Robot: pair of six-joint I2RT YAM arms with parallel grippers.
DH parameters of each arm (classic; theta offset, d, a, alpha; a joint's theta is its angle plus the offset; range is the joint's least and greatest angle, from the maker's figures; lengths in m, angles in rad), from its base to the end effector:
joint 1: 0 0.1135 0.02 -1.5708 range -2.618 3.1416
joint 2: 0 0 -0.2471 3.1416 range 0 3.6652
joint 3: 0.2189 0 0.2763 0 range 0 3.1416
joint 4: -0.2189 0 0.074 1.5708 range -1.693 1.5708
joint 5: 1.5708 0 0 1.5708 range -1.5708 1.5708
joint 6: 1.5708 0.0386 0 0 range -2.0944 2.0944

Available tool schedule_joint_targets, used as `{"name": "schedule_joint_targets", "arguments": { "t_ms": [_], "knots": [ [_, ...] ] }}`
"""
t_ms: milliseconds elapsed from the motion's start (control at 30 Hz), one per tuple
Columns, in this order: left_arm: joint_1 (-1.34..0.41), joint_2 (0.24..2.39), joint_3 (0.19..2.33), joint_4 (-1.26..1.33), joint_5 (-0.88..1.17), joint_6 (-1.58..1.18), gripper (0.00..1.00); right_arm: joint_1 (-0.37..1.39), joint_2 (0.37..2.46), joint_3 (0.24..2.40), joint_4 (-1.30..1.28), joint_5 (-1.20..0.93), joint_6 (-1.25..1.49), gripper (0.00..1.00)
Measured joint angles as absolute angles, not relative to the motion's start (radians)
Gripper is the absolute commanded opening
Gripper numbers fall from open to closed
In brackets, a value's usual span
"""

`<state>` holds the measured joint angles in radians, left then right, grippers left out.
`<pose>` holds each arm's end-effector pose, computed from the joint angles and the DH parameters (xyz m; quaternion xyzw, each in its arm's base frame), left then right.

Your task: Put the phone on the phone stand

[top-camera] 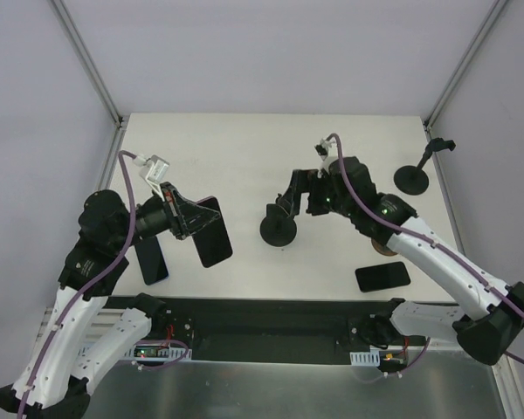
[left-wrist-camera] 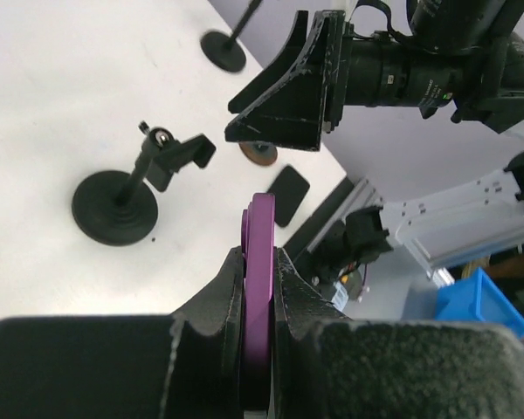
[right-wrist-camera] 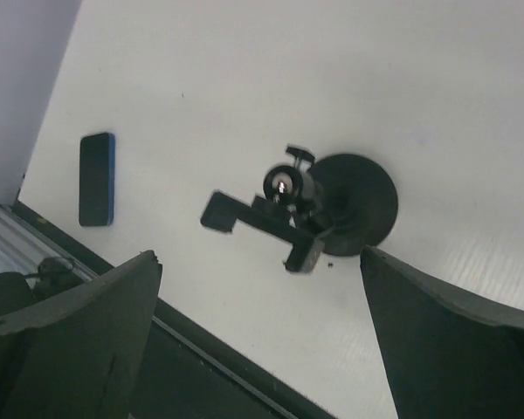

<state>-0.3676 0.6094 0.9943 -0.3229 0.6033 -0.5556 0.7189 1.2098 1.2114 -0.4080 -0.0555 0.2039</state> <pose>0.1325 -0.0745 0.4184 0.1542 0.6714 -0.4921 0.5323 0.2286 0.2029 0.3606 -0.2274 0.8035 0.2655 0.4819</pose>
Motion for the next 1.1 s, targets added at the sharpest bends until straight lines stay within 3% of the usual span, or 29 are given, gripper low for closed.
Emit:
{"name": "schedule_joint_targets", "arguments": {
  "t_ms": [100, 233, 533, 933, 1100],
  "knots": [
    [-0.41, 0.649, 0.984, -0.326, 0.625, -0.529, 0.0, 0.798, 1.132, 1.075, -0.37, 0.088, 0.234, 0.91],
    [-0.493, 0.698, 0.985, -0.318, 0.636, -0.5, 0.0, 0.936, 1.077, 0.957, -0.311, 0.285, 0.244, 0.72],
    [-0.564, 0.712, 0.985, -0.319, 0.611, -0.48, 0.0, 0.979, 1.055, 0.812, -0.125, 0.499, 0.187, 0.42],
    [-0.564, 0.682, 0.982, -0.319, 0.592, -0.495, 0.0, 1.018, 1.067, 0.736, 0.075, 0.517, 0.067, 0.44],
    [-0.564, 0.683, 0.973, -0.319, 0.591, -0.506, 0.0, 1.018, 1.071, 0.731, 0.102, 0.525, 0.044, 0.39]
  ]
}}
